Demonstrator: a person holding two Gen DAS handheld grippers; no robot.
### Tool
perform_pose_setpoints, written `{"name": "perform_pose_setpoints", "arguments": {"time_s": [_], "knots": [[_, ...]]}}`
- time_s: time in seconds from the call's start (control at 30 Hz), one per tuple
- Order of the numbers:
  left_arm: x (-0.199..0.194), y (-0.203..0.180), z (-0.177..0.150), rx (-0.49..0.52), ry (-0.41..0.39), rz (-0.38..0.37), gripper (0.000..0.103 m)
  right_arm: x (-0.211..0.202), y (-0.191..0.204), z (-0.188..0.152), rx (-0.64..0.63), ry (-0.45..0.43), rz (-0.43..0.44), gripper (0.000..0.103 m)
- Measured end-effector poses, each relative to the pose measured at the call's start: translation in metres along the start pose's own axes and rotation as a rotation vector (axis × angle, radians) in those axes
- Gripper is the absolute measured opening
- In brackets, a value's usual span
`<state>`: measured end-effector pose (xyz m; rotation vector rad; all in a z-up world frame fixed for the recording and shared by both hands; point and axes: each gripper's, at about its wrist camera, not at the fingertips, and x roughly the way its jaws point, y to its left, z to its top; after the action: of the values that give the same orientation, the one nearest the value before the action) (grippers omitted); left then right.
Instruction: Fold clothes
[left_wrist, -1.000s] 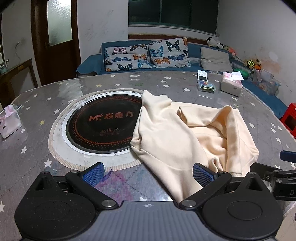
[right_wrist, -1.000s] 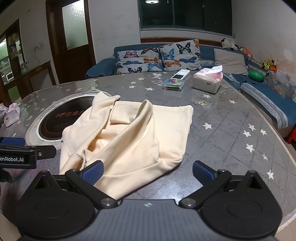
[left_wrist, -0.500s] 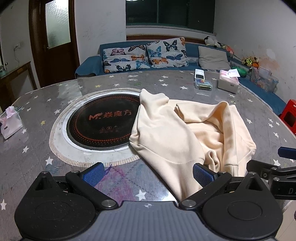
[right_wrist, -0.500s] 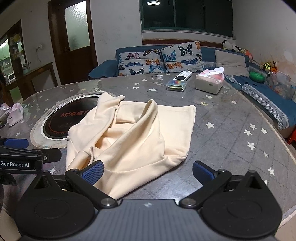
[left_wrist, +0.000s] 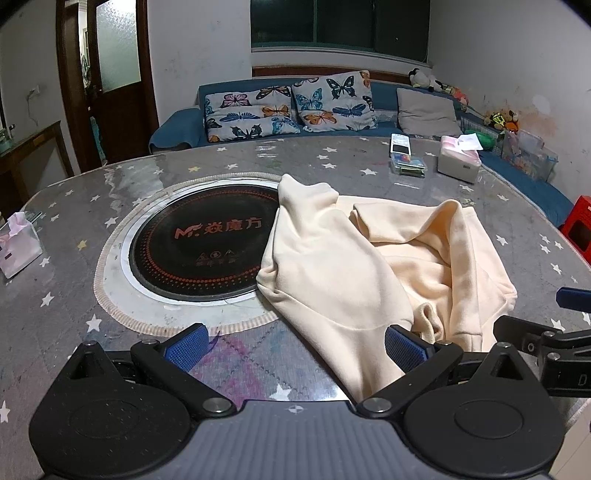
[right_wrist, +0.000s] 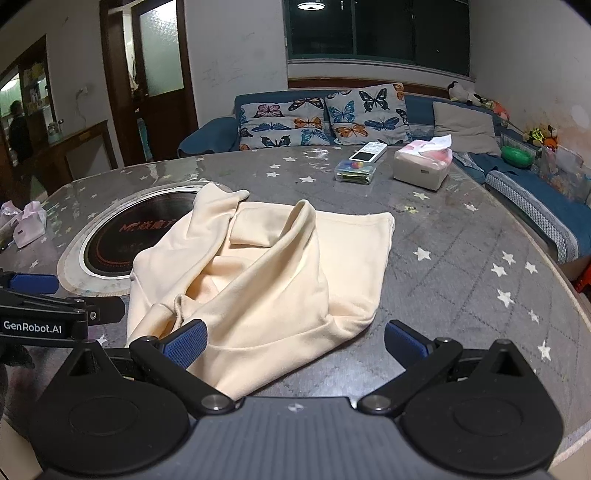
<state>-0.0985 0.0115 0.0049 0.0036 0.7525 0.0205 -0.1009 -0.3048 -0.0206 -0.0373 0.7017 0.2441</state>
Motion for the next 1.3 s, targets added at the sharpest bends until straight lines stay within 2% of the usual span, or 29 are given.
{"name": "perform_pose_setpoints", "arguments": {"time_s": [0.33, 0.63, 0.83, 1.03, 1.17, 1.23, 1.3], "knots": [[0.014, 0.001, 0.009, 0.000, 0.008, 0.004, 0.103, 0.016, 0.004, 0.027, -0.110, -0.029, -0.022, 0.102], [0.031, 0.006, 0.013, -0.012, 0.035, 0.002, 0.103, 0.052, 0.000, 0.071, -0.231, -0.045, -0.049, 0.088], [0.041, 0.006, 0.018, -0.016, 0.042, -0.003, 0.103, 0.092, -0.007, 0.090, -0.273, 0.024, -0.073, 0.079], [0.050, 0.003, 0.024, -0.009, 0.044, -0.014, 0.103, 0.122, -0.014, 0.094, -0.260, 0.078, -0.053, 0.054], [0.053, 0.003, 0.025, -0.005, 0.049, -0.011, 0.103, 0.129, -0.023, 0.093, -0.215, 0.090, -0.009, 0.019], [0.055, 0.005, 0.026, -0.007, 0.049, -0.007, 0.103, 0.123, -0.029, 0.093, -0.191, 0.068, -0.011, 0.010], [0.055, 0.007, 0.028, -0.010, 0.047, -0.003, 0.103, 0.113, -0.036, 0.092, -0.167, 0.041, -0.019, 0.007]]}}
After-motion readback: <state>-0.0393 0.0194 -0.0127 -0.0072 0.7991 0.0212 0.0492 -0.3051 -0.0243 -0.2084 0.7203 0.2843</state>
